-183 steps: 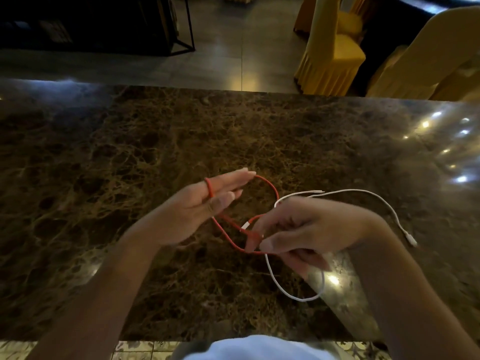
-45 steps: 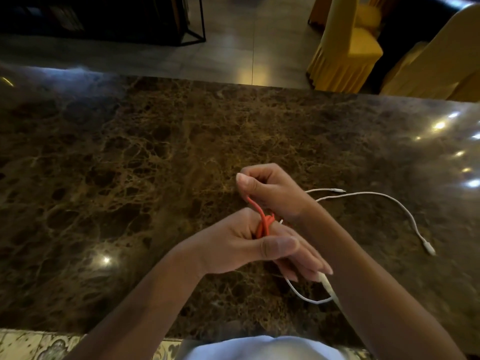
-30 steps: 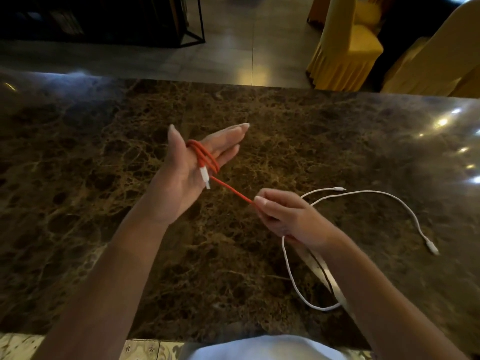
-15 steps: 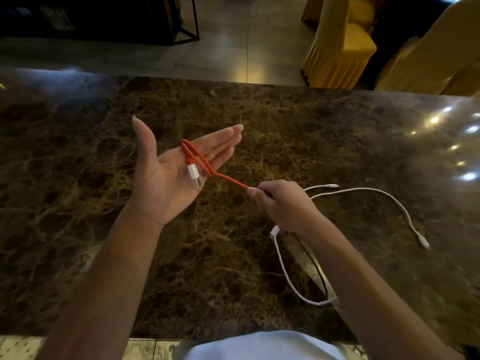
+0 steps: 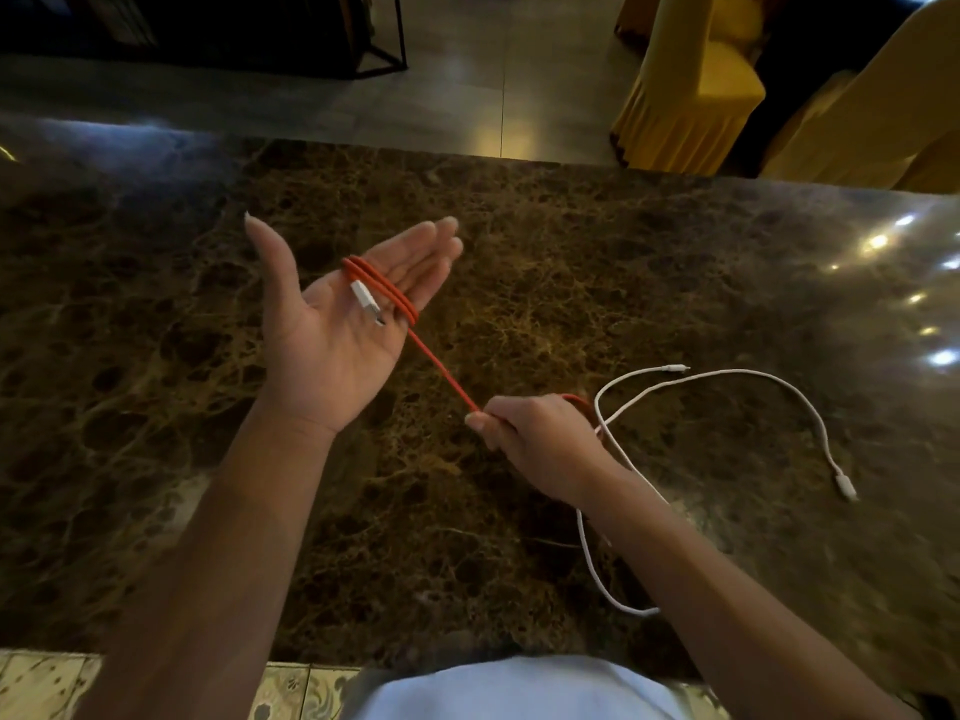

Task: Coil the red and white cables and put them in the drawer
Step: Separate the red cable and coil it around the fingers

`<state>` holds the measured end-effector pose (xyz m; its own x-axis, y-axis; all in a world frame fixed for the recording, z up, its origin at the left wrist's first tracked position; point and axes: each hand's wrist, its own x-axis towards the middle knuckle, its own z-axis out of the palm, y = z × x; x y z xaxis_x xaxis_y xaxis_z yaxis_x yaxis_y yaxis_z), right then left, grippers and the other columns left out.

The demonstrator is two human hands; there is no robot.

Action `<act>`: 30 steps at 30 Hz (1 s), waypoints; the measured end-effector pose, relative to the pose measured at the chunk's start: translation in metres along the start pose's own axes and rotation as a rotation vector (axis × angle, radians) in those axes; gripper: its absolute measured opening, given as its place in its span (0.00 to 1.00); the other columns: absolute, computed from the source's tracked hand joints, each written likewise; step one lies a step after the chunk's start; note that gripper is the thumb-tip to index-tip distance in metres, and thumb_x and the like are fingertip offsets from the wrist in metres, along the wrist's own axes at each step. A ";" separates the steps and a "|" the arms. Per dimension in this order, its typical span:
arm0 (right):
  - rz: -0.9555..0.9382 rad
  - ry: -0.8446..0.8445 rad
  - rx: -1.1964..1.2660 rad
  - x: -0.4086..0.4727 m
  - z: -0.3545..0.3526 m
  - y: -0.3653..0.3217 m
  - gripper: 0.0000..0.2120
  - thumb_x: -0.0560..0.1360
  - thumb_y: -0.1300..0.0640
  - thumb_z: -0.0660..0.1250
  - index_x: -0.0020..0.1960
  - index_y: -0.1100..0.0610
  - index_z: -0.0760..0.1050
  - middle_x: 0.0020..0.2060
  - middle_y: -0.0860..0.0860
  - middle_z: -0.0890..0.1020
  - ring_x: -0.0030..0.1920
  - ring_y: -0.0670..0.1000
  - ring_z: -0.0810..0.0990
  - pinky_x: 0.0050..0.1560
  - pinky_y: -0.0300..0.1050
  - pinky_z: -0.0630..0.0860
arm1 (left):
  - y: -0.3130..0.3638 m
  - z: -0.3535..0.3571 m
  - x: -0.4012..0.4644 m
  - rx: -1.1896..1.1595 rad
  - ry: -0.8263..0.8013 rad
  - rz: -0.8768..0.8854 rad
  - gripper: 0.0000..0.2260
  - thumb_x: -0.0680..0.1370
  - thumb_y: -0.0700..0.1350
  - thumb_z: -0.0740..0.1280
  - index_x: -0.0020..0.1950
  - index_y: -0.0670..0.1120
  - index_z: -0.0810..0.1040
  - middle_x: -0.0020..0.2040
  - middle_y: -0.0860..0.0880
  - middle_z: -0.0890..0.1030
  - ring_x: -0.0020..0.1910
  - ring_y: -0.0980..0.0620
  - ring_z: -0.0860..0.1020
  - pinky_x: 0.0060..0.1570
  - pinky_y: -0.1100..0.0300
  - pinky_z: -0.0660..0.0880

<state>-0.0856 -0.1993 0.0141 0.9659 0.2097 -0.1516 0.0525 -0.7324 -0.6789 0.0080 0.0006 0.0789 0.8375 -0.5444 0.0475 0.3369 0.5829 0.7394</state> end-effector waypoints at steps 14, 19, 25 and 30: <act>0.093 -0.381 -0.087 -0.005 -0.082 -0.036 0.12 0.84 0.48 0.62 0.47 0.51 0.80 0.31 0.47 0.81 0.29 0.41 0.78 0.36 0.40 0.75 | -0.022 -0.027 0.009 0.621 0.041 0.069 0.52 0.72 0.79 0.53 0.80 0.38 0.67 0.82 0.48 0.69 0.82 0.55 0.64 0.81 0.56 0.60; -0.091 -0.313 0.004 0.000 -0.054 -0.054 0.16 0.85 0.48 0.63 0.40 0.51 0.77 0.32 0.45 0.79 0.31 0.41 0.76 0.35 0.37 0.71 | -0.031 -0.041 0.018 0.705 0.128 0.057 0.51 0.72 0.81 0.54 0.78 0.41 0.70 0.81 0.47 0.69 0.80 0.56 0.66 0.82 0.48 0.58; -0.151 -0.064 0.454 0.003 -0.077 -0.049 0.15 0.84 0.57 0.65 0.38 0.56 0.76 0.28 0.43 0.72 0.27 0.42 0.69 0.30 0.36 0.65 | -0.045 -0.034 0.013 0.588 0.022 -0.066 0.49 0.70 0.82 0.54 0.71 0.42 0.78 0.78 0.46 0.74 0.80 0.50 0.68 0.80 0.51 0.62; -0.186 -0.086 0.183 0.000 -0.101 -0.043 0.15 0.84 0.55 0.65 0.40 0.56 0.78 0.27 0.42 0.73 0.27 0.42 0.71 0.31 0.33 0.65 | -0.053 -0.028 0.000 0.507 -0.062 -0.129 0.50 0.71 0.81 0.51 0.70 0.41 0.78 0.77 0.48 0.76 0.80 0.51 0.68 0.78 0.55 0.64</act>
<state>-0.0624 -0.2330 0.1162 0.9184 0.3898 -0.0673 0.1727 -0.5482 -0.8183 0.0026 -0.0133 0.0206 0.7706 -0.6362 -0.0370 0.1724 0.1523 0.9732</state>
